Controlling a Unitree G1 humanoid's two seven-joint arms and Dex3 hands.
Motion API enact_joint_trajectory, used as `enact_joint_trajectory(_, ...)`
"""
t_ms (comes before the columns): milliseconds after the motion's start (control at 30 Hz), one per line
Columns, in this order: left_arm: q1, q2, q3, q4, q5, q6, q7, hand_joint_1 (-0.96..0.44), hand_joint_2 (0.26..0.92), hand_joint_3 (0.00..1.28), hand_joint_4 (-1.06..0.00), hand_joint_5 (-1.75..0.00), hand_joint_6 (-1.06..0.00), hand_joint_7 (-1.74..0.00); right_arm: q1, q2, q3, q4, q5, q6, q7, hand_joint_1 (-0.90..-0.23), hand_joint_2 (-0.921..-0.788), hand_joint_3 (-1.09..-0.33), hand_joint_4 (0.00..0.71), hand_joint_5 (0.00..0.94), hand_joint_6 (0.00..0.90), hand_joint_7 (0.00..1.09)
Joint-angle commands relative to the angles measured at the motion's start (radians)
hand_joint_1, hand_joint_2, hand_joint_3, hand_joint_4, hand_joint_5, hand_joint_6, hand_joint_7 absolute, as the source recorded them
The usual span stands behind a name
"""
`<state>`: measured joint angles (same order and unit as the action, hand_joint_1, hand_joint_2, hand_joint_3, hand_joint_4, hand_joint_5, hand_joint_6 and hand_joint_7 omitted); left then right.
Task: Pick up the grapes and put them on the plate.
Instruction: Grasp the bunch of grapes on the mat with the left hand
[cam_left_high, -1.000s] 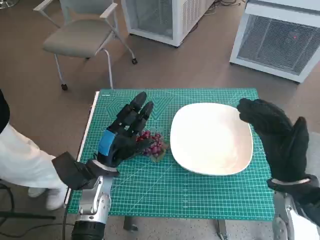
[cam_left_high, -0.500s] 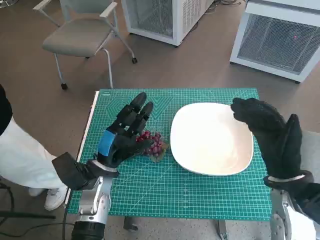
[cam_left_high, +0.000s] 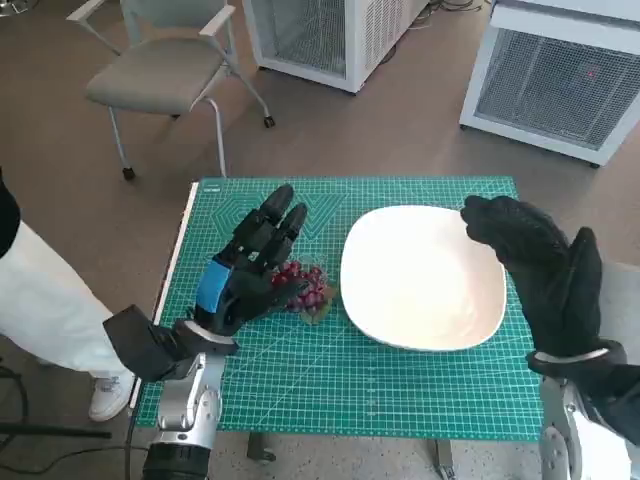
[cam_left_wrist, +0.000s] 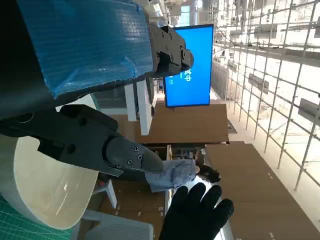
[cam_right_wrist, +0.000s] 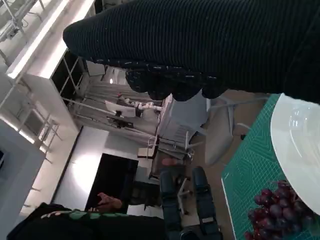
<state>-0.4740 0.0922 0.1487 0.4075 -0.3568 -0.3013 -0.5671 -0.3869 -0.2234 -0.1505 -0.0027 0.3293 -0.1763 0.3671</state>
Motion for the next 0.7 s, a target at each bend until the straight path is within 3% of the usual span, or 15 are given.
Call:
enact_joint_trajectory(33, 0.010, 0.015, -0.002, -0.026, 0.002, 0.002, -0.004, -0.37, 0.921, 0.02, -0.20, 0.00, -0.30, 0.00, 0.007, 0.004, 0.005, 0.008, -0.009, 0.004, 0.001, -0.551, -0.921, -0.595, 0.375, 0.150, 0.106, 0.86)
enact_joint_trajectory(200, 0.001, 0.096, -0.026, -0.035, 0.110, -0.025, 0.013, -0.39, 0.904, 0.01, -0.17, 0.00, -0.28, 0.00, 0.009, 0.004, 0.005, 0.006, -0.011, 0.002, -0.001, -0.551, -0.921, -0.596, 0.374, 0.151, 0.105, 0.86)
enact_joint_trajectory(367, 0.001, 0.295, -0.092, -0.134, 0.489, -0.045, 0.142, -0.39, 0.868, 0.00, -0.10, 0.00, -0.19, 0.00, 0.010, 0.004, 0.005, 0.003, -0.011, 0.004, -0.001, -0.551, -0.921, -0.596, 0.374, 0.152, 0.103, 0.86)
enact_joint_trajectory(500, 0.013, 0.358, -0.125, -0.266, 0.686, 0.086, 0.195, -0.35, 0.830, 0.00, -0.07, 0.00, -0.17, 0.00, 0.010, 0.004, 0.005, 0.002, -0.012, 0.003, -0.002, -0.551, -0.921, -0.596, 0.373, 0.153, 0.102, 0.86)
enact_joint_trajectory(700, 0.011, 0.381, -0.174, -0.431, 0.864, 0.344, 0.159, -0.24, 0.778, 0.00, -0.06, 0.00, -0.20, -0.02, 0.010, 0.005, 0.005, 0.001, -0.012, 0.002, -0.002, -0.550, -0.921, -0.595, 0.372, 0.155, 0.101, 0.87)
